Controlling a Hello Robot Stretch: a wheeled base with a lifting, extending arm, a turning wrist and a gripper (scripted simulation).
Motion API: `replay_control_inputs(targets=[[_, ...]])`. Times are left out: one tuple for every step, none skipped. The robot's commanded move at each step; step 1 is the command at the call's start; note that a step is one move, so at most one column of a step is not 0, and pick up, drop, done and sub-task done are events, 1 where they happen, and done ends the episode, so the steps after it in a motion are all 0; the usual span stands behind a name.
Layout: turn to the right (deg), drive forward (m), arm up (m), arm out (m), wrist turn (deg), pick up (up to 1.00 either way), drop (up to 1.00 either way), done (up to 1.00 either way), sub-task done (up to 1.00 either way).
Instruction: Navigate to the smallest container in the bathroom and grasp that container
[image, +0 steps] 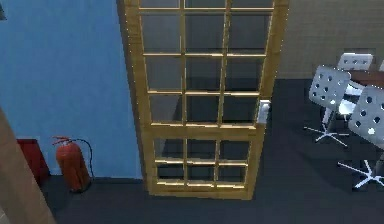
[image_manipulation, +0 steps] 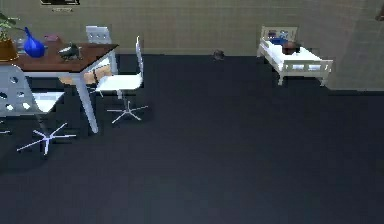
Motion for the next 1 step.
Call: replay_control_inputs(targets=[[0.0, 0.65, 0.0, 0.0, 0.0, 0.0, 0.0, 0.0, 0.0]])
